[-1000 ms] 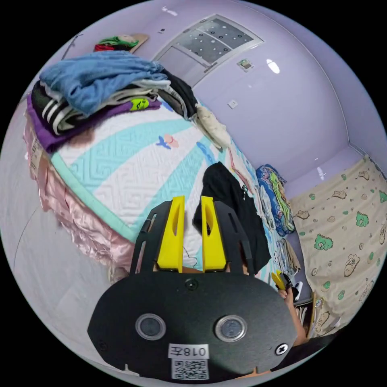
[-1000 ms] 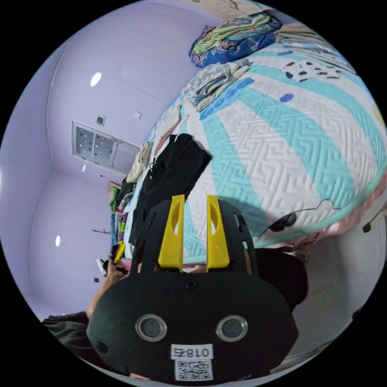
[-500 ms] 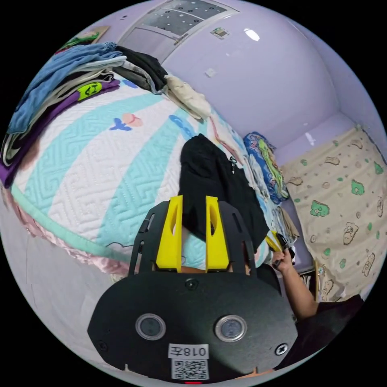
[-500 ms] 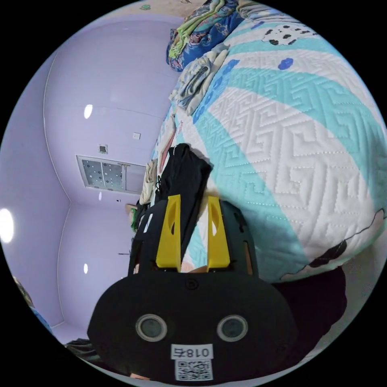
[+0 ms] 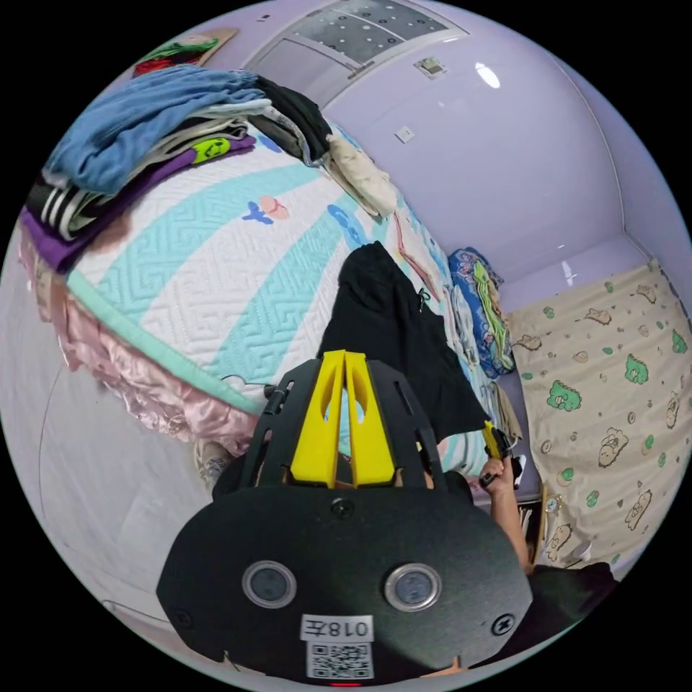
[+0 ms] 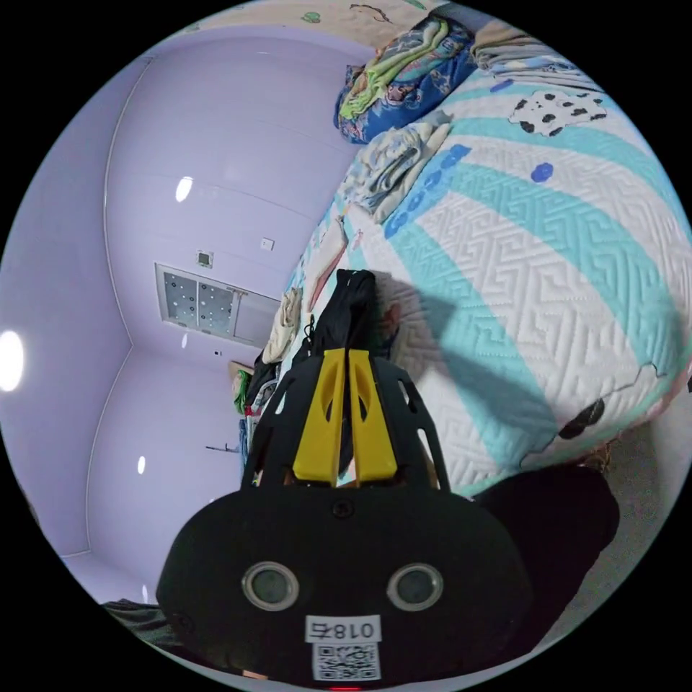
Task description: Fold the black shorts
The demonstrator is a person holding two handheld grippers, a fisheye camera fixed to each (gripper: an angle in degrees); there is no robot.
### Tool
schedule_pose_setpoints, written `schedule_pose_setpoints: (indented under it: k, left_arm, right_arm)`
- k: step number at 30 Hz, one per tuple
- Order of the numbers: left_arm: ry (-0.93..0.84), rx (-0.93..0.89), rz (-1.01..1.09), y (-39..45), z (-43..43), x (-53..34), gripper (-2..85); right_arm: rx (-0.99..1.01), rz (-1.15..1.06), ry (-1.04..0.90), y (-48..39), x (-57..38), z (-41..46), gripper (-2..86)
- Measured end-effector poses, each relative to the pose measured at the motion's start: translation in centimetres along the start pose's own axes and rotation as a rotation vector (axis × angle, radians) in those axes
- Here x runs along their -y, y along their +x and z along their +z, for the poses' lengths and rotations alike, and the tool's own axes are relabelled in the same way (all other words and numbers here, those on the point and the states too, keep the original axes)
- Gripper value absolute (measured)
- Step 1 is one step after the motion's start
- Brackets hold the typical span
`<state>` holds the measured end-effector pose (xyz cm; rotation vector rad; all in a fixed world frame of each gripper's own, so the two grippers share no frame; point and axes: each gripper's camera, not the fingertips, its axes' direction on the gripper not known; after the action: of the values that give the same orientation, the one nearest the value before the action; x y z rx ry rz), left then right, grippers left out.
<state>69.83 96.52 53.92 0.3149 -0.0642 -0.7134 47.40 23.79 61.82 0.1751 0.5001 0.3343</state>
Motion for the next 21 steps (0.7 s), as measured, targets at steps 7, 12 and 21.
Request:
schedule_pose_setpoints:
  k: [7,12,21]
  left_arm:
    - [0.025,-0.147,-0.057,-0.7,-1.9,-2.3,3.7]
    - [-0.028,-0.288,0.050,5.3,-0.5,-4.0,8.0]
    - [0.112,0.015,0.082,14.9,-1.7,-5.8,9.8]
  right_arm:
    - [-0.007,0.123,0.043,4.2,-1.5,-2.2,0.9]
    - [0.160,0.182,0.066,6.8,-0.5,-3.4,3.8]
    - [0.119,0.175,0.099,7.6,1.0,-4.3,8.1]
